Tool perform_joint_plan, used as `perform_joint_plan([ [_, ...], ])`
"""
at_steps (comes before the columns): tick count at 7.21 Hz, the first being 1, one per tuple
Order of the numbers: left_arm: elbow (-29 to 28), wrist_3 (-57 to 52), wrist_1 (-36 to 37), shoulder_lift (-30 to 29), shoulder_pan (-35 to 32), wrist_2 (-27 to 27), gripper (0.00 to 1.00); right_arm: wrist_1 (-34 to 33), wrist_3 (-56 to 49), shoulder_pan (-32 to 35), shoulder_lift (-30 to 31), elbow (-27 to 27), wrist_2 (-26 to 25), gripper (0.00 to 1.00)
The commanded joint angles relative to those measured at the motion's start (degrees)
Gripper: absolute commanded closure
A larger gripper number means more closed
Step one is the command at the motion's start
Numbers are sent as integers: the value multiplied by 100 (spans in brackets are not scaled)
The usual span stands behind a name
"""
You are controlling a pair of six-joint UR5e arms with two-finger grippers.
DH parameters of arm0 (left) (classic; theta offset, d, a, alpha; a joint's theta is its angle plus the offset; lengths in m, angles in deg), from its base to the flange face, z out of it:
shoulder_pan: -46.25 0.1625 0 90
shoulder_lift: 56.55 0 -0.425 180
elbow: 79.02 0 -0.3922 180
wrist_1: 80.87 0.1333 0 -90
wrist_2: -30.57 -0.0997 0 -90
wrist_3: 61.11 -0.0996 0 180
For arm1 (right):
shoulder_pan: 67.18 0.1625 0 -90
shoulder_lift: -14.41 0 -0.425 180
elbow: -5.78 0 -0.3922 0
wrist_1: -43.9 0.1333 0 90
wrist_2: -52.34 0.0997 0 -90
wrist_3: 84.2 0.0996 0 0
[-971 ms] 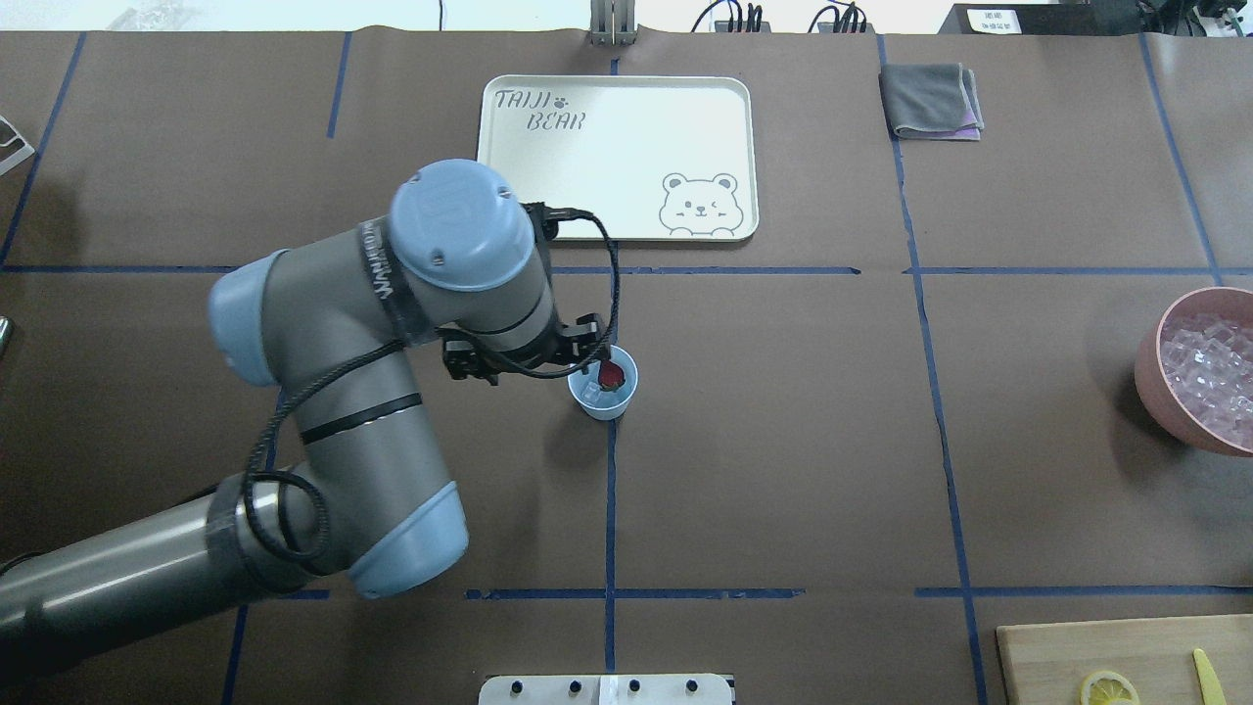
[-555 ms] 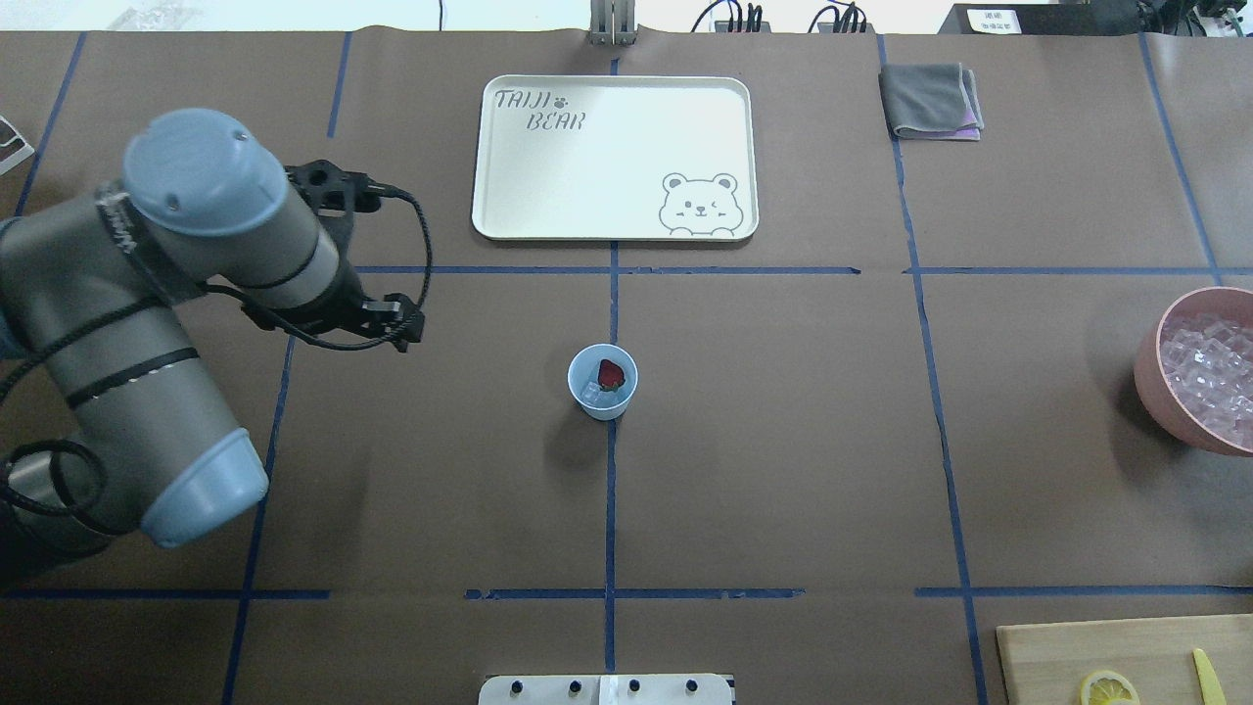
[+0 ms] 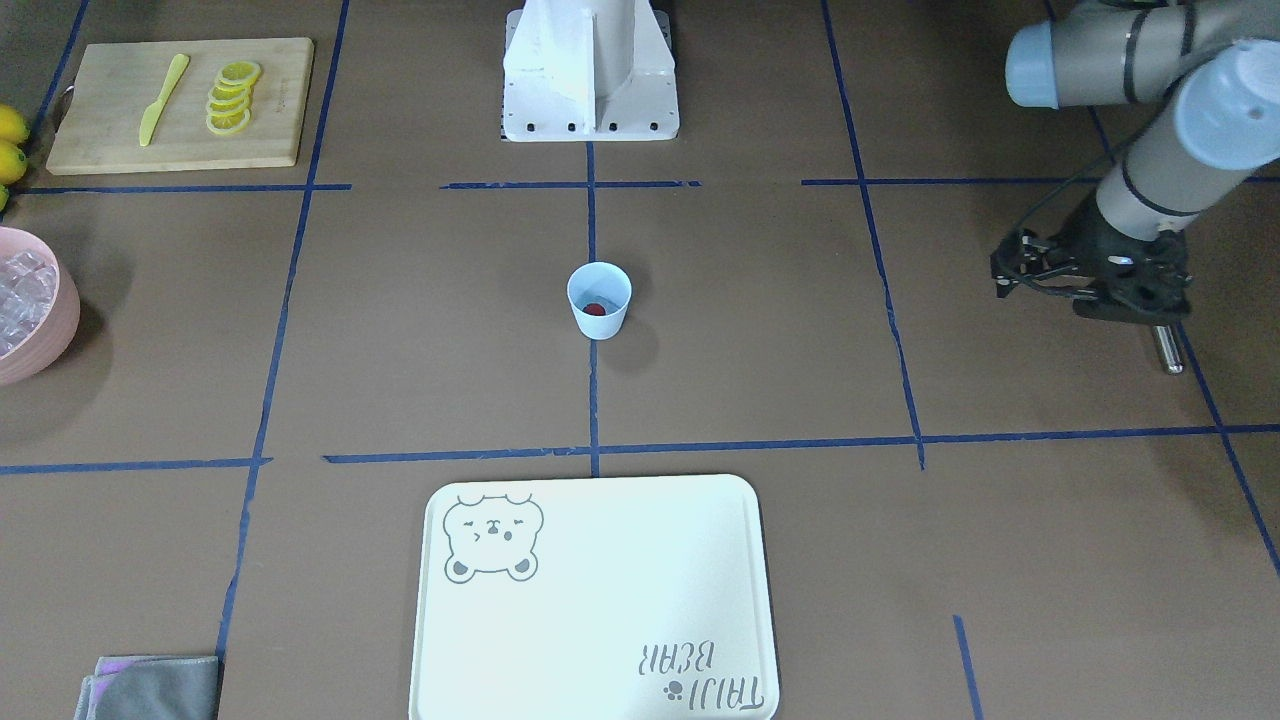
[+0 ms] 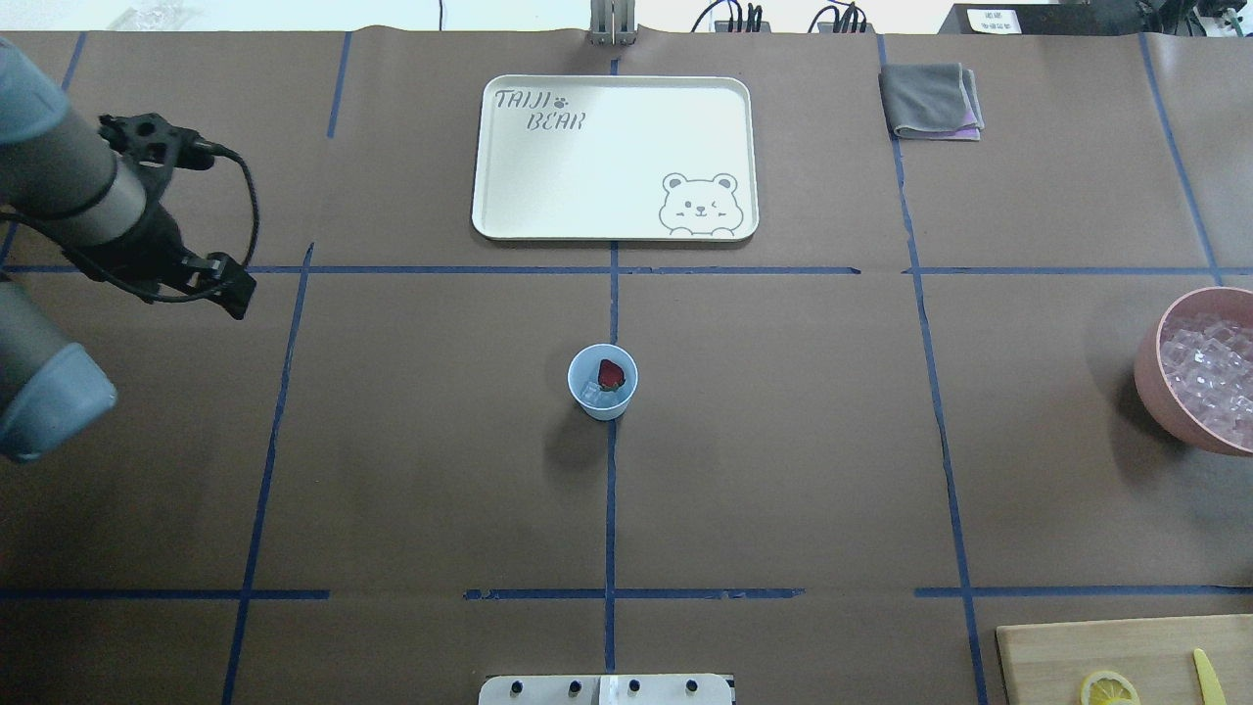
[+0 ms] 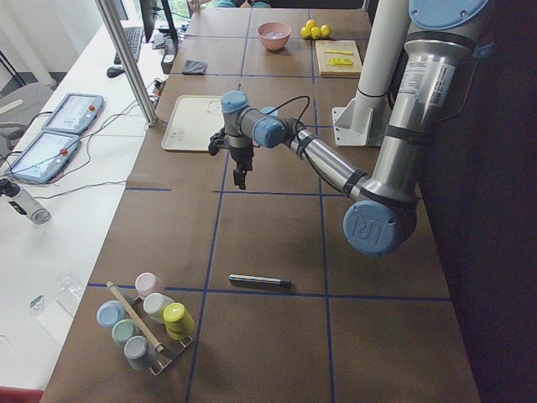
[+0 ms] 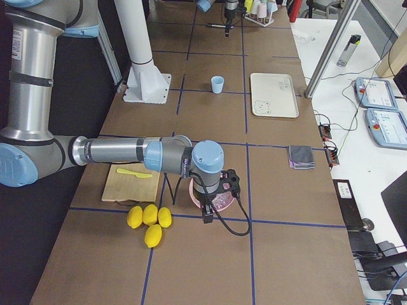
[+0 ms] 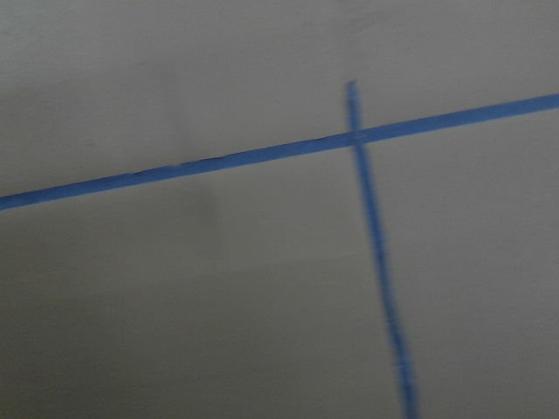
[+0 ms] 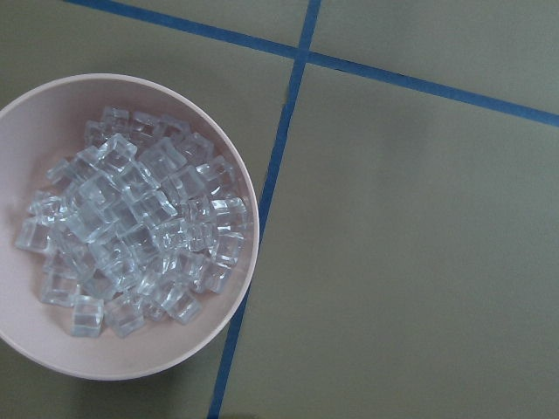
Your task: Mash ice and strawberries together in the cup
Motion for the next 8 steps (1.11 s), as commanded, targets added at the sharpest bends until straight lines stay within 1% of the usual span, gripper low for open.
perform_joint_plan([
  [1,-768,-504,-1511,660,-444,474,0,0,0,0,2,4,9,1],
  [2,-1146,-504,-2130,803,-505,520,0,0,0,0,2,21,9,1],
  [3,-1402,-495,-2536,952,-523,512,0,0,0,0,-7,22,9,1],
  [4,-1605,-513,-2671,1041,-567,495,0,0,0,0,-7,22,9,1],
  [5,-1877,-521,-2977,1085,-576,494,0,0,0,0,-7,22,9,1],
  [7,-2588,-469,-3820,1138,-576,494,0,0,0,0,-7,22,9,1],
  [8,-2635,-451,-3867,1156,-576,486,0,0,0,0,-7,30,9,1],
])
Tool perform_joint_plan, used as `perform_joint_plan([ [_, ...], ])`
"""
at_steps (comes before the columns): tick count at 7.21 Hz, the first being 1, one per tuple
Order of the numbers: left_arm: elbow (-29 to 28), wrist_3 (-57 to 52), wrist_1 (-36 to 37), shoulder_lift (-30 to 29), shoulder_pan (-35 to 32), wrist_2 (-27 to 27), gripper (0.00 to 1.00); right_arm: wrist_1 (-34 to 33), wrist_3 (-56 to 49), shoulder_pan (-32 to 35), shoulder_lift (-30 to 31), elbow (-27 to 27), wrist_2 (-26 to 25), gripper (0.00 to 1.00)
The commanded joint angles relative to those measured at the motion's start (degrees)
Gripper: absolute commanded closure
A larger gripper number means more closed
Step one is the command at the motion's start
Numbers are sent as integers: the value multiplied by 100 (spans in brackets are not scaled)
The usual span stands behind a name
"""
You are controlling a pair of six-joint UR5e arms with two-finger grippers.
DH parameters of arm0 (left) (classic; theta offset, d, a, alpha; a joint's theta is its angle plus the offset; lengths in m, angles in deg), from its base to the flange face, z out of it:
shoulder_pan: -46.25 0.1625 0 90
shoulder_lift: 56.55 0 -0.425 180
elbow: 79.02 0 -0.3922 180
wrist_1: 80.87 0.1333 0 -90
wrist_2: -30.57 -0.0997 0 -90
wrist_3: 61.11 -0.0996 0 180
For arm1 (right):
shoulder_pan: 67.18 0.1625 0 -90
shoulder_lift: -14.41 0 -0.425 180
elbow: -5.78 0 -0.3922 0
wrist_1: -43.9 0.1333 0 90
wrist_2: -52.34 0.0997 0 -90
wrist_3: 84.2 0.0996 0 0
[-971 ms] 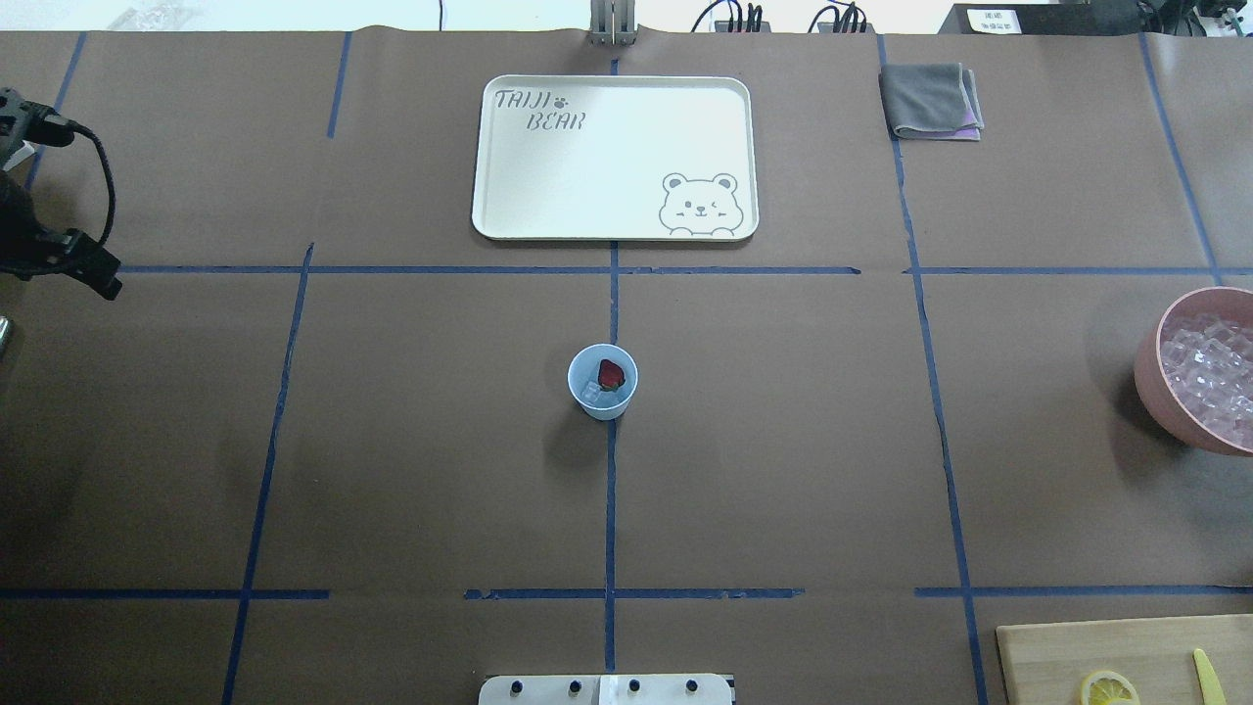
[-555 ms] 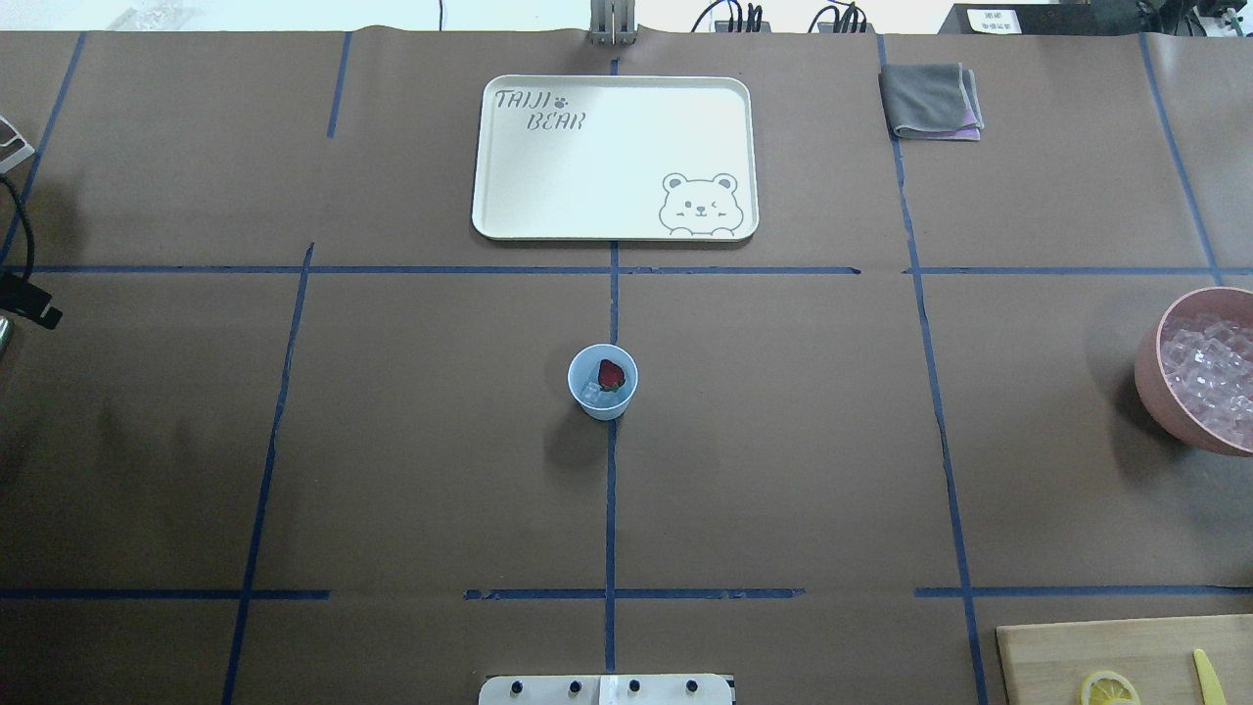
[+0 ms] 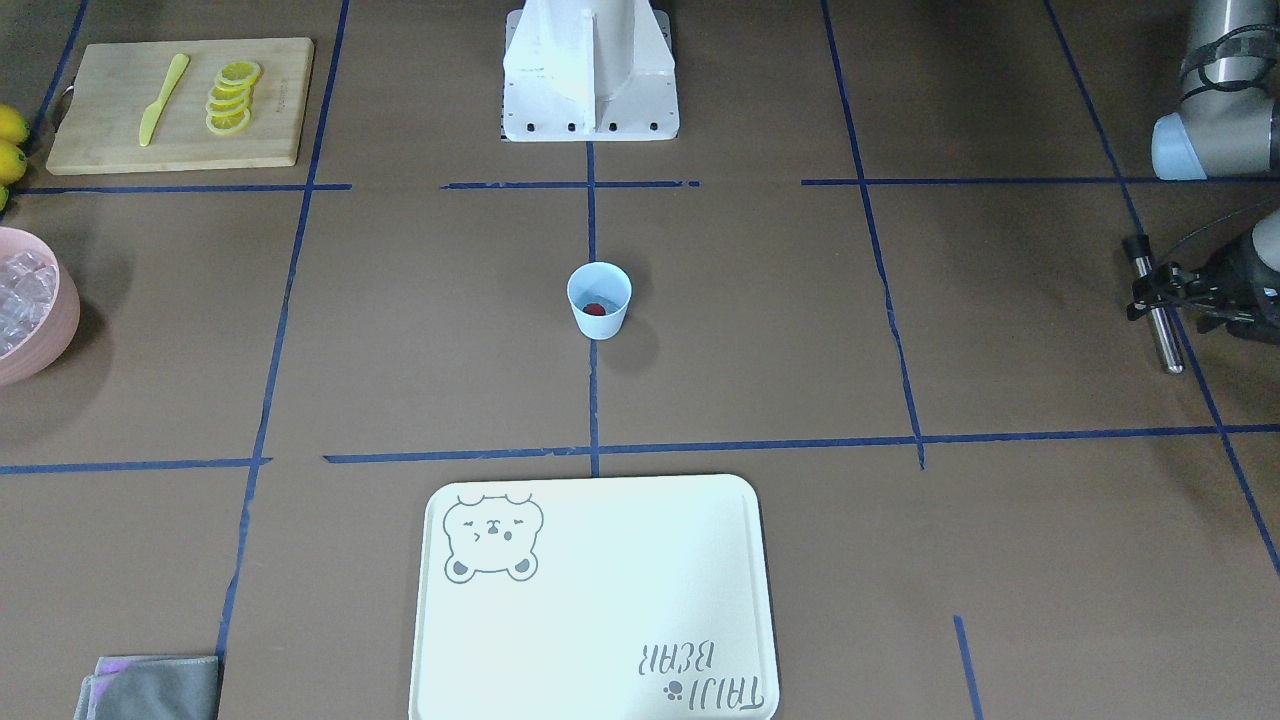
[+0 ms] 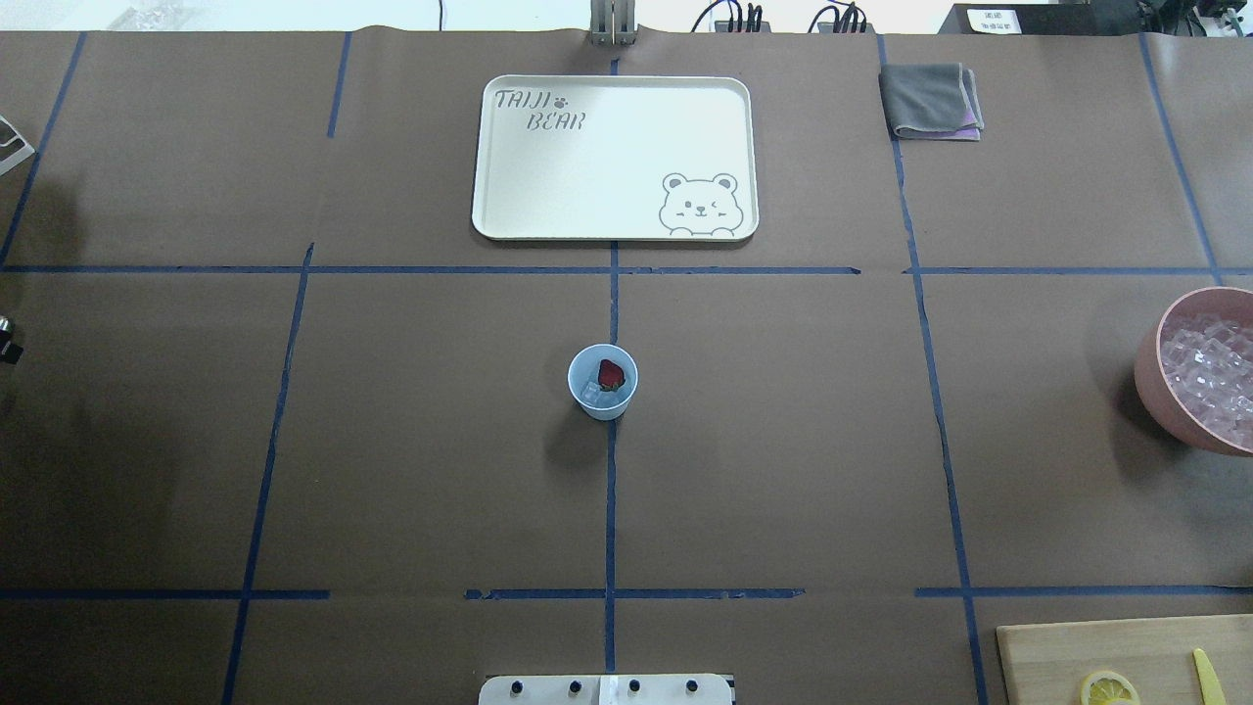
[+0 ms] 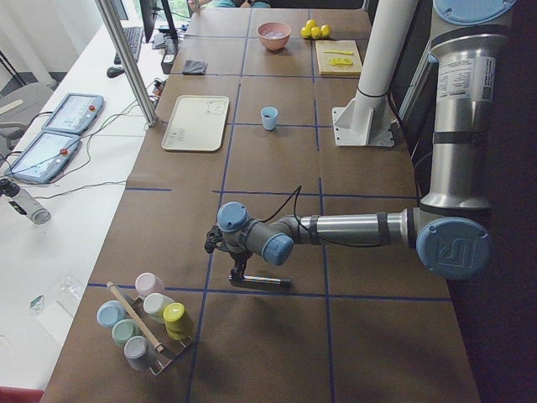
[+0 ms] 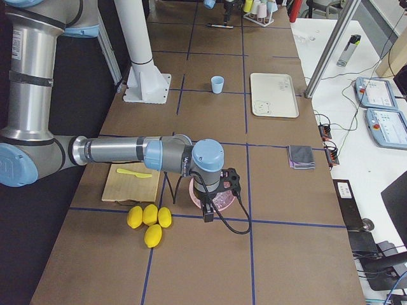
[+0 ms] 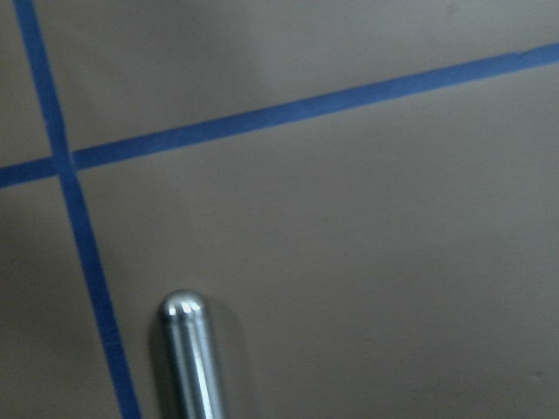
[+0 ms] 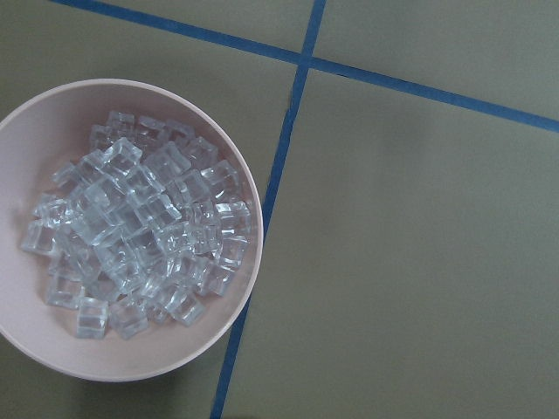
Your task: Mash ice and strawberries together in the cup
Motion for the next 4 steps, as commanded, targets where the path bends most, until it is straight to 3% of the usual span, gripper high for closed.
perform_joint_plan([
  [1,-193,24,-226,31,-2,-14,0,0,-9,0,-9,15,0,1],
  [4,-272,505,-260,14,16,-40,2,0,-9,0,-9,15,-9,1],
])
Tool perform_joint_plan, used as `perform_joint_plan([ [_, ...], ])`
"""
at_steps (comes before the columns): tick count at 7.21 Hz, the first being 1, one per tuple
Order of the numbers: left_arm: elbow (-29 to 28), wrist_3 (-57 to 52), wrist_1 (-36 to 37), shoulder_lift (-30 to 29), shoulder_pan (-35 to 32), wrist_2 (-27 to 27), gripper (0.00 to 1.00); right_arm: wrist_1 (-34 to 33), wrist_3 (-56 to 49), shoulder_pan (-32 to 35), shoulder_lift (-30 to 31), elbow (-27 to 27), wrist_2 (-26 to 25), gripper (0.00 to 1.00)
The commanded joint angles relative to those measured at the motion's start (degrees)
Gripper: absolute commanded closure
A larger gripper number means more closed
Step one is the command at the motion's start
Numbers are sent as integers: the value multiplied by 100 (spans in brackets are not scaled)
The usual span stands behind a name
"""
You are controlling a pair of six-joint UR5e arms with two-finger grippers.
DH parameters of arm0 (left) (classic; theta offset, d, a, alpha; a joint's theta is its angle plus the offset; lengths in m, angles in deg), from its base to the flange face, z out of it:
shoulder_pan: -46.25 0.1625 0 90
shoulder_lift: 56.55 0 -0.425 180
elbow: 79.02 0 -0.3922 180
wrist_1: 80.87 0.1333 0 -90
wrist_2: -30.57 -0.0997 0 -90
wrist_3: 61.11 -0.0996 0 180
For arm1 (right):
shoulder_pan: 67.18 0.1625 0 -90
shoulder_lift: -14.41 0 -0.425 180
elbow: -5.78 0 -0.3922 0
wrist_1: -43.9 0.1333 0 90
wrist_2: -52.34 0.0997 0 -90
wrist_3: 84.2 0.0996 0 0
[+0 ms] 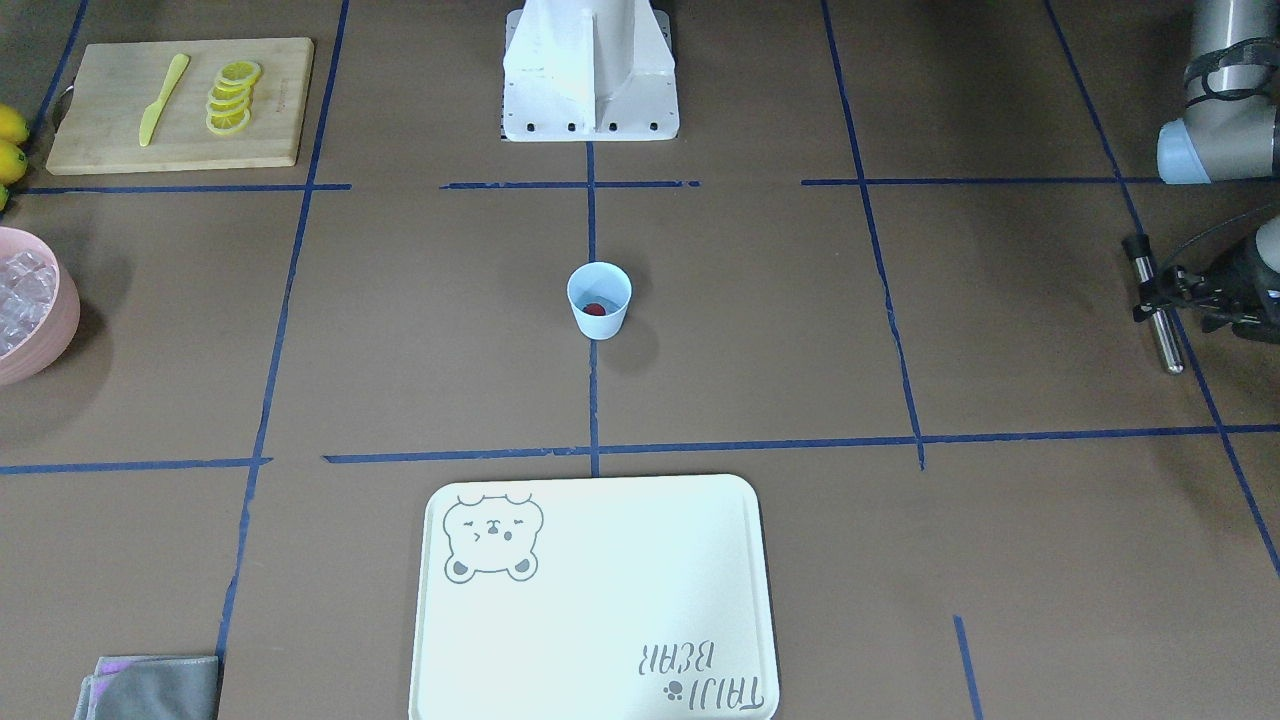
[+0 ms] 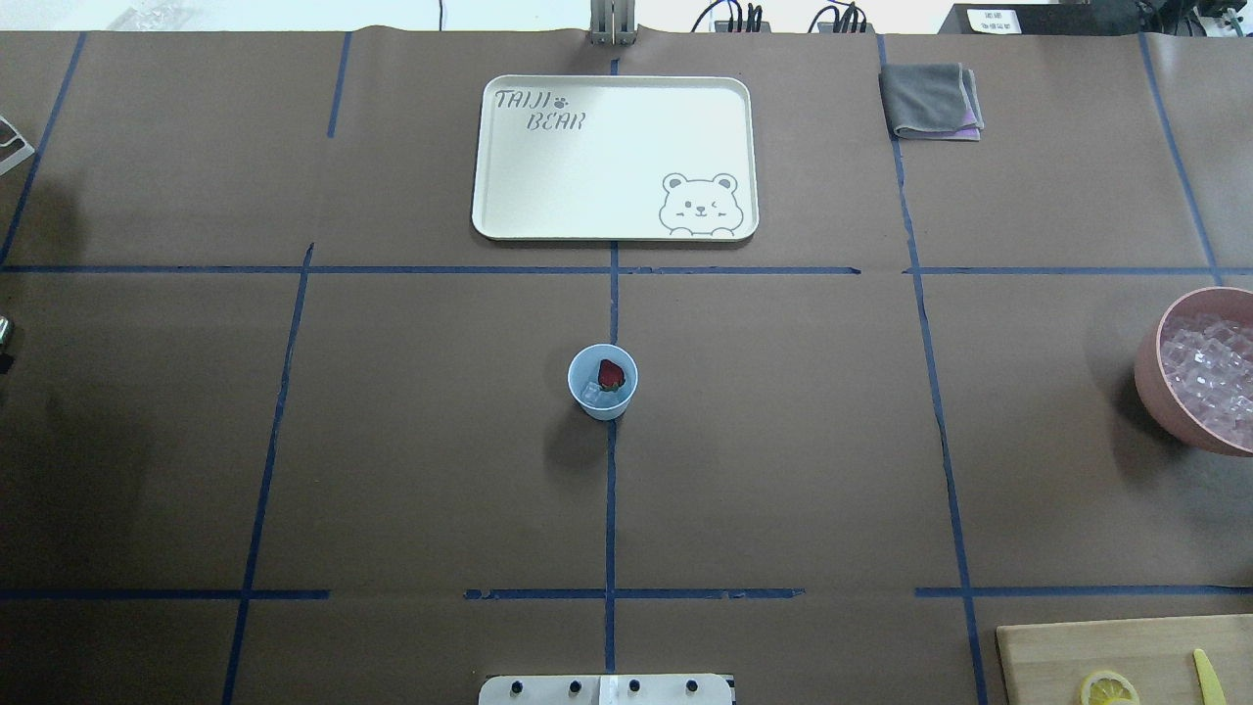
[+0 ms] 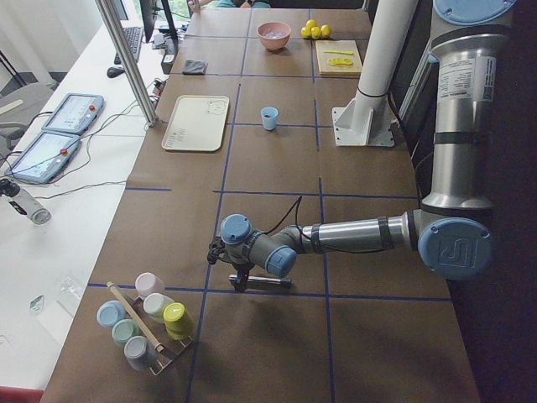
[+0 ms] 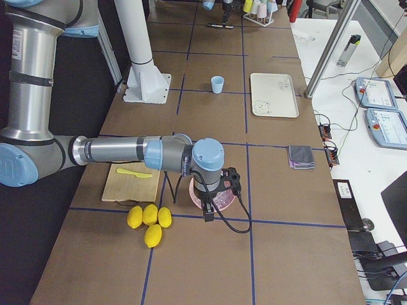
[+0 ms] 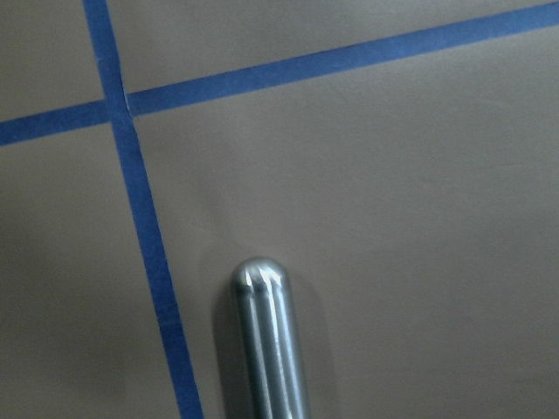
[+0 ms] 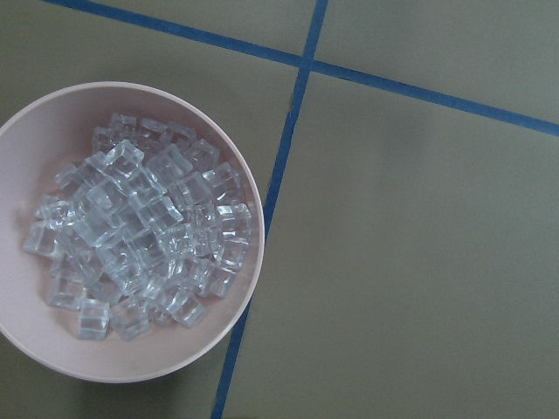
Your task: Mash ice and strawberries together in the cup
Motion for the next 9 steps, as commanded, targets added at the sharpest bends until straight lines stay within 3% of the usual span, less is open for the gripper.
perform_joint_plan([
  [1,-48,334,-109,0,7,-9,3,0,-2,0,-9,-8,-3,1],
  [9,-109,502,-144,-44,51,-212,3,0,-11,0,-1,-17,-12,1],
])
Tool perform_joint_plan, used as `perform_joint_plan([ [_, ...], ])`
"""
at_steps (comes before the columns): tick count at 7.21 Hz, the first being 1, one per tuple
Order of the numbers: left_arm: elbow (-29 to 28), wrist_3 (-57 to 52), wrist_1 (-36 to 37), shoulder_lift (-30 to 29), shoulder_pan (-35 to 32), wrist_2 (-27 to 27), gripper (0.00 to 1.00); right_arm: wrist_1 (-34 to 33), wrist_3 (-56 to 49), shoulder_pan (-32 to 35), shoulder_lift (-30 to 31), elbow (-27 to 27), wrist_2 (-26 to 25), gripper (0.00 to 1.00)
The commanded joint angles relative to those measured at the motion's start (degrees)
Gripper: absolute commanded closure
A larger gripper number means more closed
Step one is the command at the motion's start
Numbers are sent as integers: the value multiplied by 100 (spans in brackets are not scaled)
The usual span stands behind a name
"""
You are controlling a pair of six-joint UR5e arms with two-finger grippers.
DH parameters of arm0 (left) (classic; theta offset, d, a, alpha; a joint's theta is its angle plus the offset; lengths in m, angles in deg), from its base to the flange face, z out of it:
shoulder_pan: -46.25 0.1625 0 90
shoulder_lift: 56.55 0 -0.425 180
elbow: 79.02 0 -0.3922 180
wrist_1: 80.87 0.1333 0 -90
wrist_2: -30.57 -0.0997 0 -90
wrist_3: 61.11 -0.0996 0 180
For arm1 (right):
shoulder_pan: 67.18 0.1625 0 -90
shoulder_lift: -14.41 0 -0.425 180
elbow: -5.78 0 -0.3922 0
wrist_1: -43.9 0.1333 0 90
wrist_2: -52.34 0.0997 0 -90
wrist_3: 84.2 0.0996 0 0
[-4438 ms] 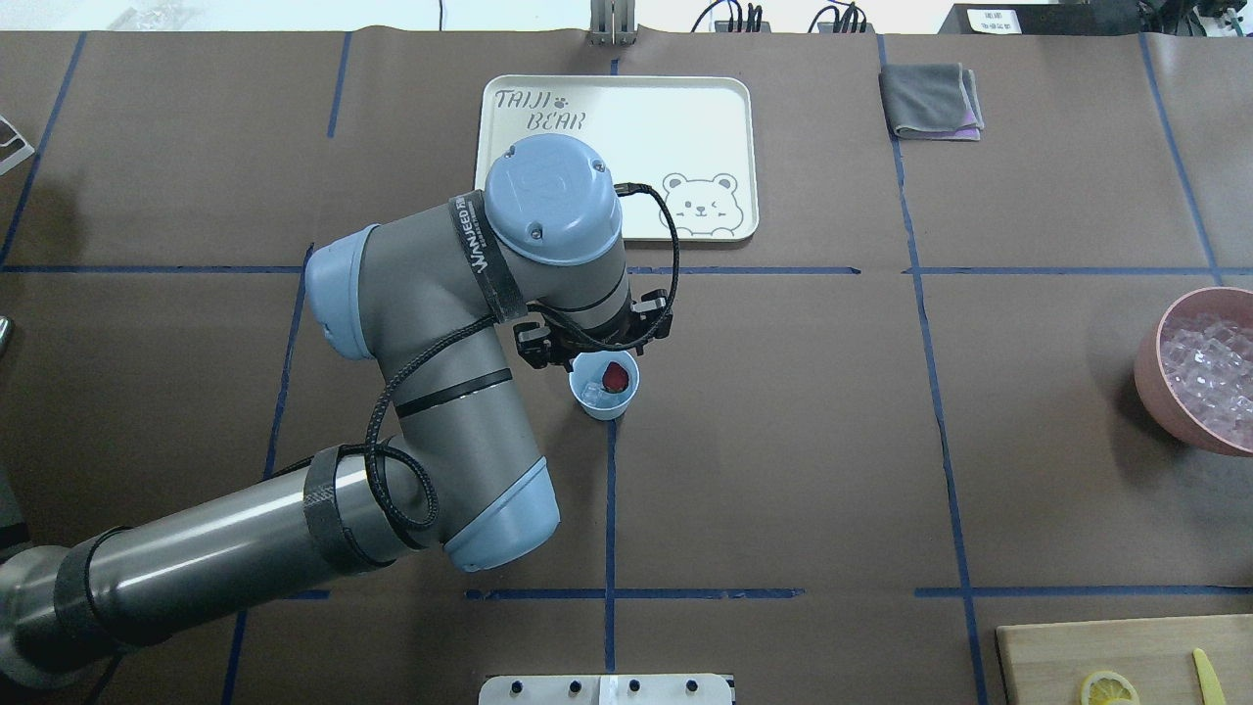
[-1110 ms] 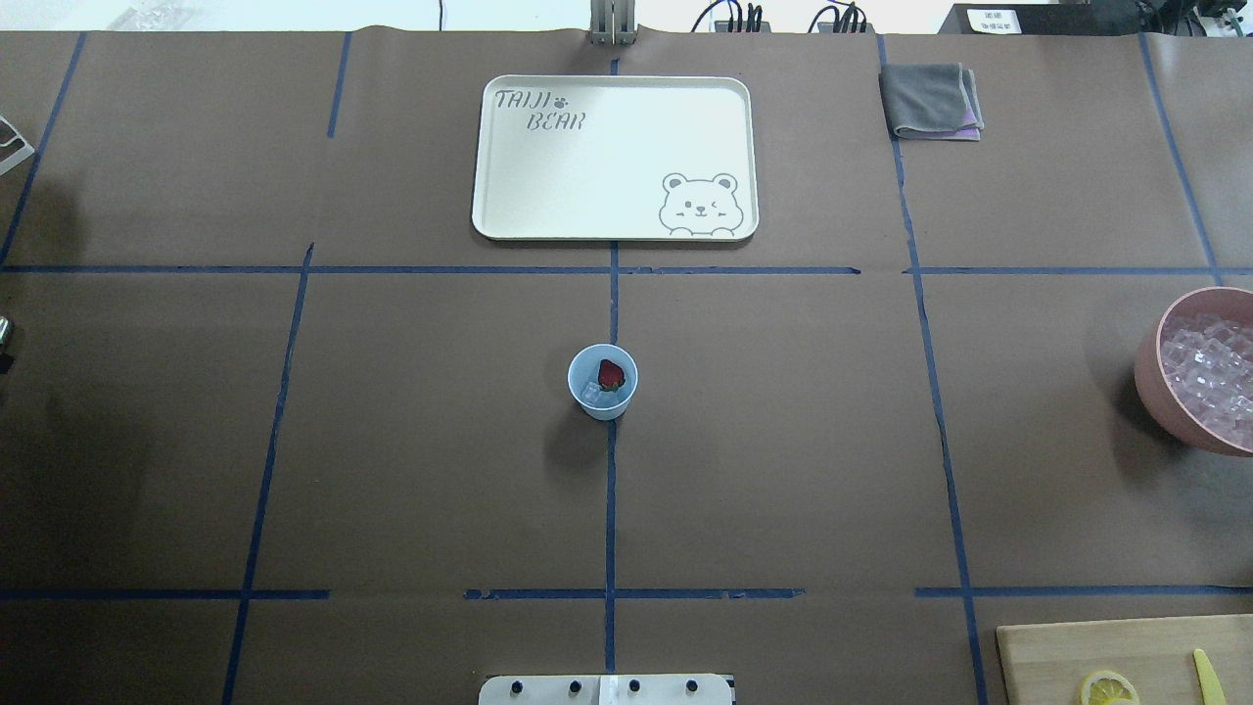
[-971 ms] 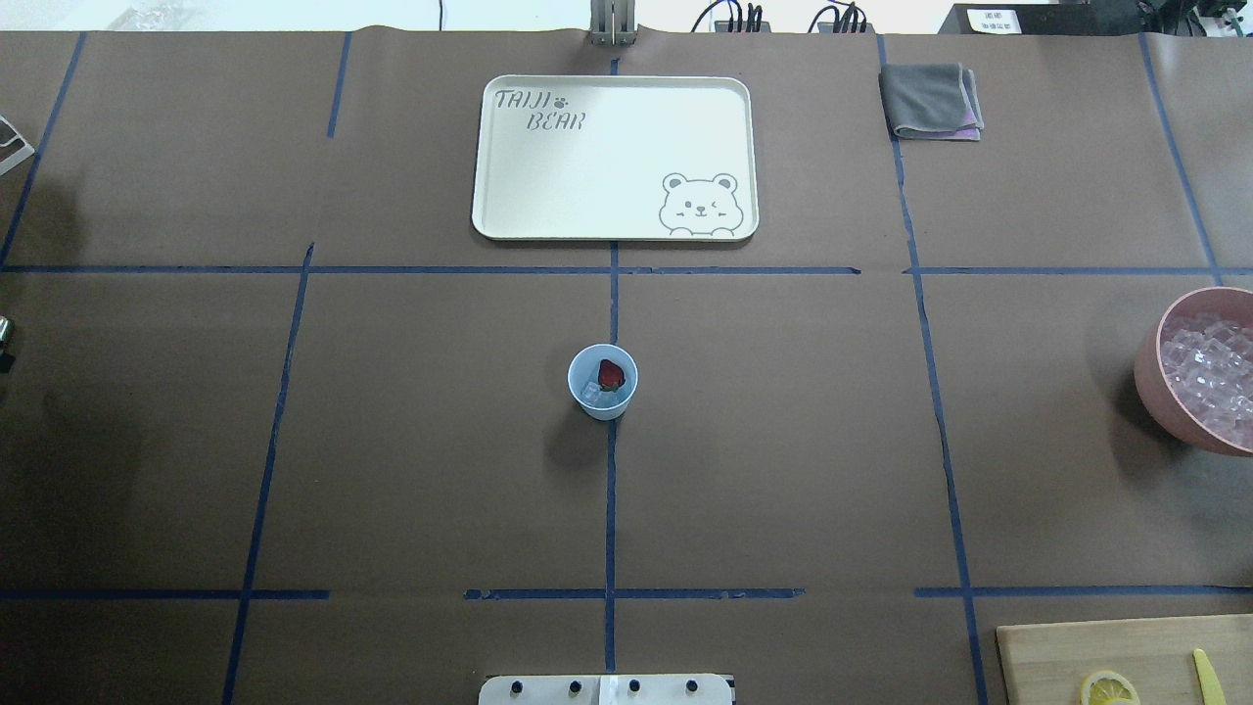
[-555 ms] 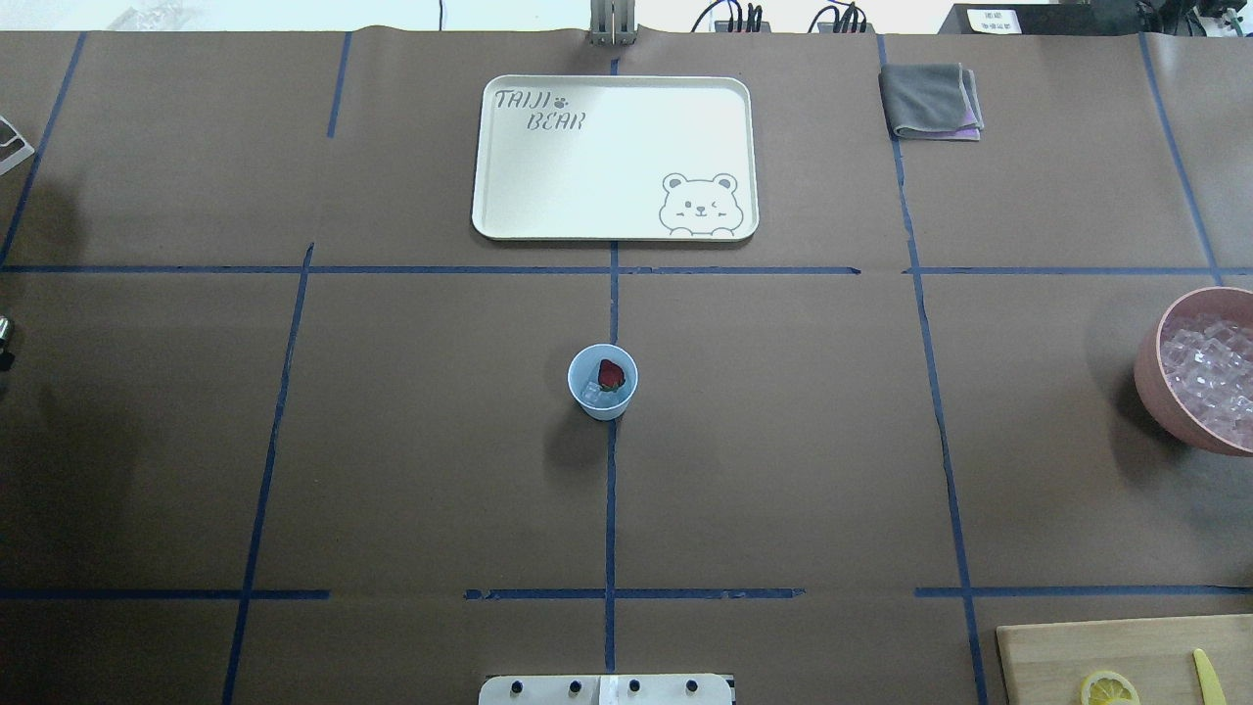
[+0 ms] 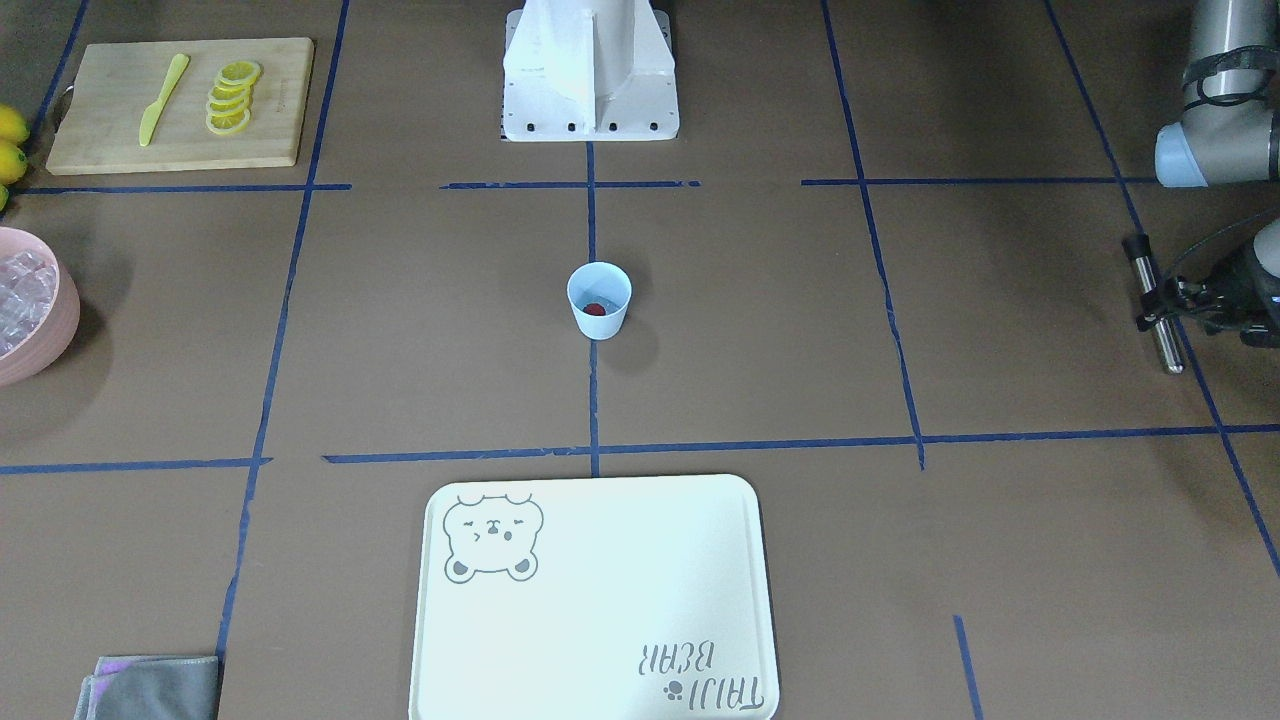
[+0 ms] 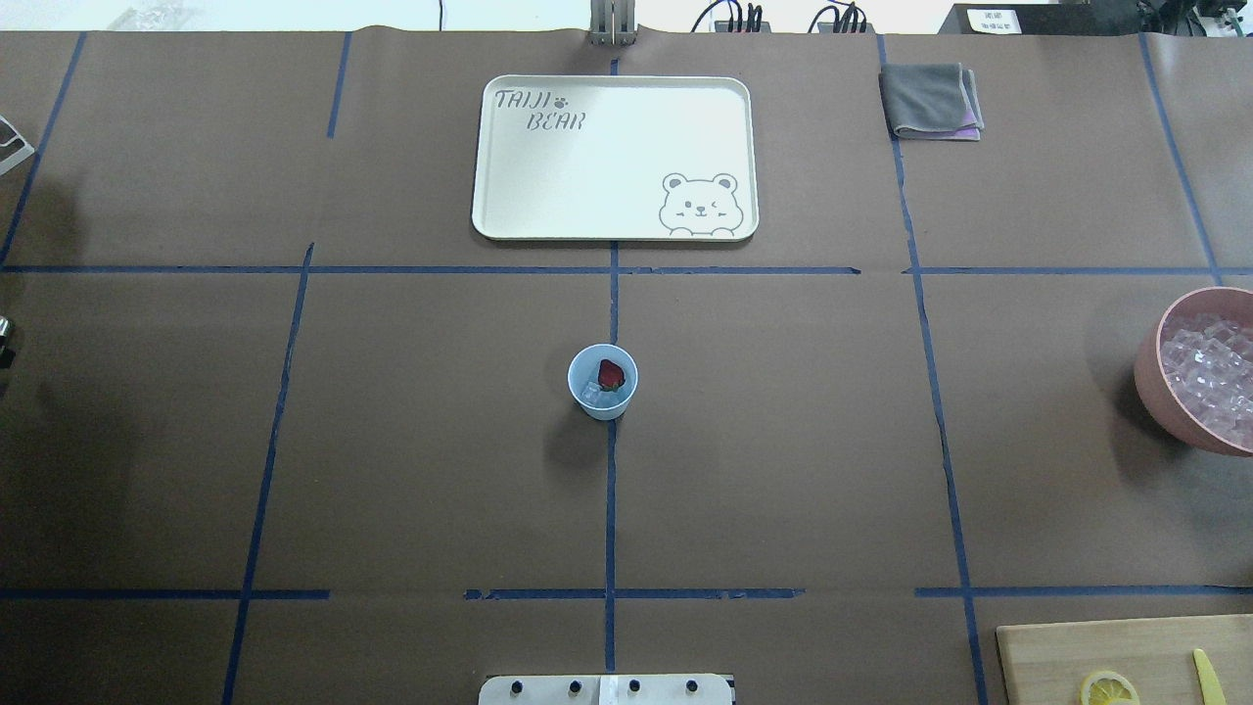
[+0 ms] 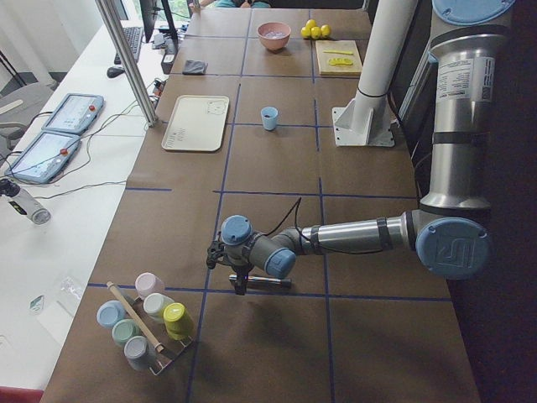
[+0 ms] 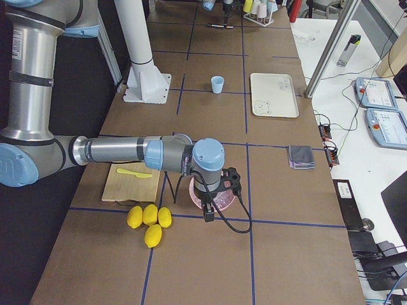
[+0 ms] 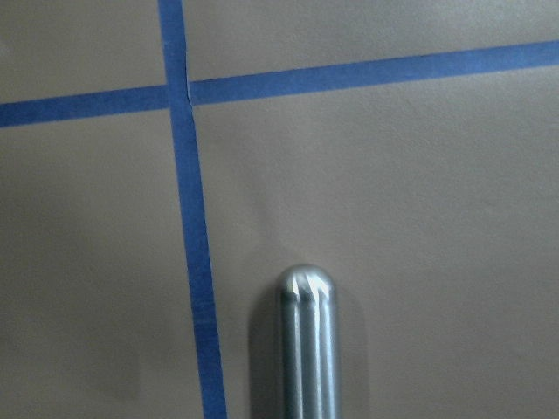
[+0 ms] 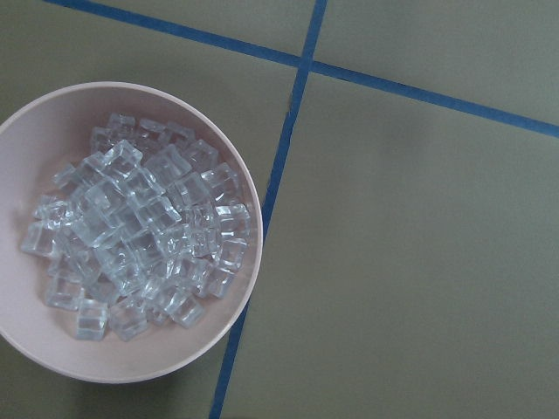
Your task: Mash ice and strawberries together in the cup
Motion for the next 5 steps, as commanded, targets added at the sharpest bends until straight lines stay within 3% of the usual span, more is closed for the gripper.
perform_joint_plan([
  [1,-20,2,-1,-17,7,0,2,0,-1,0,8,-13,-1,1],
  [4,-55,-7,-1,-26,16,0,2,0,-1,9,8,-4,-1,1],
  [5,-55,-7,-10,-26,16,0,11,9,-1,0,8,-4,-1,1],
])
